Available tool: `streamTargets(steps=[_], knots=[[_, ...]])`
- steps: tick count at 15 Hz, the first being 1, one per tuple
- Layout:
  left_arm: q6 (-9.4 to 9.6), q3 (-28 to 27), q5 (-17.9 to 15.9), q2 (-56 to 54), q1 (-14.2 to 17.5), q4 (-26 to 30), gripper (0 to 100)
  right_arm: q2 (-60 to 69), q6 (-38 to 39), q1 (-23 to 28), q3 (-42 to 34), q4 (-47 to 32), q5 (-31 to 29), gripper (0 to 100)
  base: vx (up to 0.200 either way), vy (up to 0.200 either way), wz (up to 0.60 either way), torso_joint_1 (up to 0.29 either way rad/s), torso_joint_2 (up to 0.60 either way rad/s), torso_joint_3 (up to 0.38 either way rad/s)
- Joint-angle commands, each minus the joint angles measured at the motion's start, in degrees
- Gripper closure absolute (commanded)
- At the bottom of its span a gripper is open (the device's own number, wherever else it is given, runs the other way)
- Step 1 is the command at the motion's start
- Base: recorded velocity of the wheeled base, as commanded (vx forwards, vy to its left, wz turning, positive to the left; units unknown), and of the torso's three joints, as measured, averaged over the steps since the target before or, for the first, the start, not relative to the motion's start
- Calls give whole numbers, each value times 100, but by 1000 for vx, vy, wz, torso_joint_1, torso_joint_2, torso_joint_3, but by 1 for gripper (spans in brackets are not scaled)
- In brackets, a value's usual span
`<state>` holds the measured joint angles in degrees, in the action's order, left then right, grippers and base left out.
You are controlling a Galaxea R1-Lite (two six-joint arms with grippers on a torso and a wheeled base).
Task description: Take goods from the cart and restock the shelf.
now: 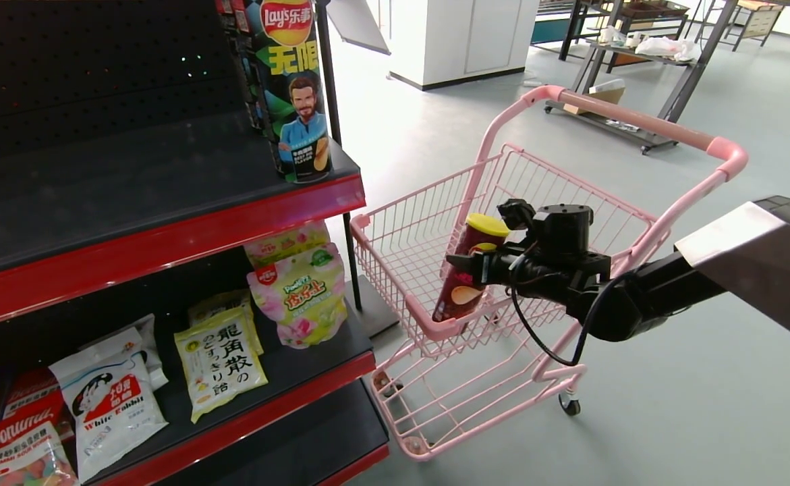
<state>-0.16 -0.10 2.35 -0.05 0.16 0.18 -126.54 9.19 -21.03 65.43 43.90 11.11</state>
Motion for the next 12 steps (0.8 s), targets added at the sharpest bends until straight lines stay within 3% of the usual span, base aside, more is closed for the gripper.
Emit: streamTargets(steps=[1,4,7,9,12], knots=[[-2,1,2,5,2,8,0,-82,4,-24,32,-4,-3,100,0,0,0,0,0,0],[-2,1,2,5,2,-1,0,235,-40,-42,-4,-4,-82,100,0,0,0,0,0,0],[-2,1,2,5,2,-1,0,1079,-67,-24,515,-259,-91,100,0,0,0,0,0,0],[-2,1,2,5,2,-1,0,1773,-119,-24,664,-795,-91,100,0,0,0,0,0,0],[-2,1,2,5,2,-1,0,3663,-550,-305,119,-2026,-425,100,0,0,0,0,0,0]])
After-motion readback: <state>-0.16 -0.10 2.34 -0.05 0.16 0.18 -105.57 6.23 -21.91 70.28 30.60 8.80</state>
